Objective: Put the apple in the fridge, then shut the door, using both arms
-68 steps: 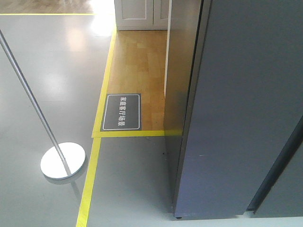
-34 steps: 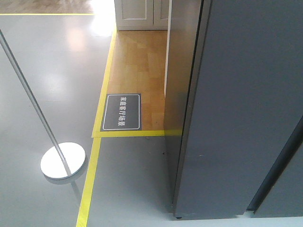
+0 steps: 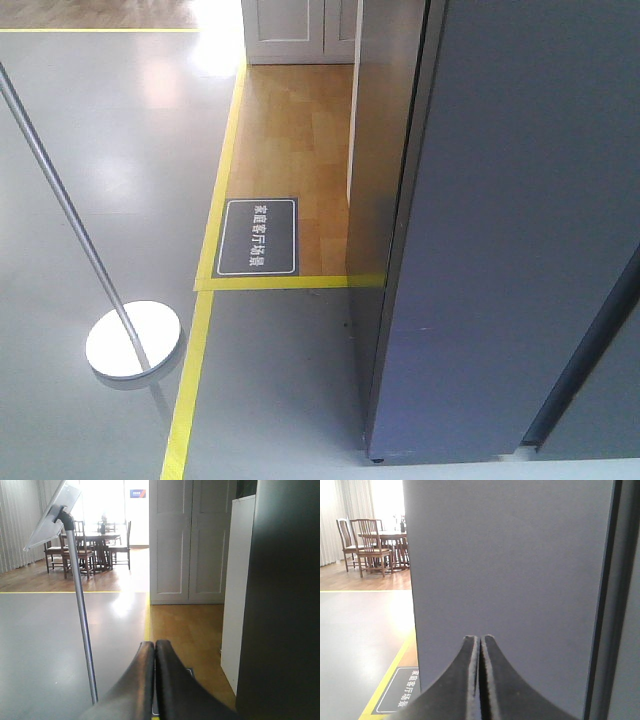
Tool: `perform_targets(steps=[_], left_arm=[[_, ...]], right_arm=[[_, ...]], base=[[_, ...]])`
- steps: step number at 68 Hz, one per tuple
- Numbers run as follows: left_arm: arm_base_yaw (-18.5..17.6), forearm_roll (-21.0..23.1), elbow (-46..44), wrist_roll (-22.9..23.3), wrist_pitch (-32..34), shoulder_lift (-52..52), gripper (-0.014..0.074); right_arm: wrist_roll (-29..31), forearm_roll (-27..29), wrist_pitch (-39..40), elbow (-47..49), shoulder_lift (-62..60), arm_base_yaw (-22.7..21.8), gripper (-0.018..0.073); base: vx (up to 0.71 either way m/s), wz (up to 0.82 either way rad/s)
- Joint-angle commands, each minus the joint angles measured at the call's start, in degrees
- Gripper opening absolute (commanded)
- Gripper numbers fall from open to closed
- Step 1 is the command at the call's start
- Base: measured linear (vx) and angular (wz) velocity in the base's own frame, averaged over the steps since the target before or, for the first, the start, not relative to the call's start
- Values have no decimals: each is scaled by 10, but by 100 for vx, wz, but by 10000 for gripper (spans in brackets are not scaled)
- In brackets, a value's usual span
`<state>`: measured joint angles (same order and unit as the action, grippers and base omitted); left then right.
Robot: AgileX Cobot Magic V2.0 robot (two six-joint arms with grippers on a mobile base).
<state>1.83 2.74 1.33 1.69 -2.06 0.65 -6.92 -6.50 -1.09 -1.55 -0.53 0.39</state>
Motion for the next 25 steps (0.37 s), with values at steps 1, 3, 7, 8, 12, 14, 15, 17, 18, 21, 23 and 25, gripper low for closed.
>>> perform_targets(steps=[1,3,7,8,12,14,15,17,18,21,23,25], left_arm=[[1,4,8,6,43,9,-6],[1,4,8,6,43,9,-6],[1,4,8,6,43,9,-6],[1,4,8,6,43,9,-6],[1,4,8,6,43,9,-6],[1,4,8,6,43,9,-6],[1,4,8,6,43,9,-6],[1,4,8,6,43,9,-6],[1,4,8,6,43,9,-6],[1,4,8,6,43,9,-6],[1,4,8,6,43,9,-6],[1,4,8,6,43,9,-6]], right_arm=[[0,-1,46,-6,-5,-4,-3],[0,-1,46,-6,-5,-4,-3],[0,-1,46,-6,-5,-4,-3],[0,-1,46,-6,-5,-4,-3],[0,-1,46,-6,-5,-4,-3],[0,-1,46,-6,-5,-4,-3],[0,-1,46,-6,-5,-4,-3],[0,-1,46,-6,-5,-4,-3],[0,-1,46,-6,-5,-4,-3],[0,-1,46,-6,-5,-4,-3],[0,-1,46,-6,-5,-4,-3],[0,-1,46,-6,-5,-4,-3]], base=[[0,0],[0,0],[0,0],[0,0],[0,0],[0,0],[0,0],[0,0],[0,0],[0,0],[0,0],[0,0]])
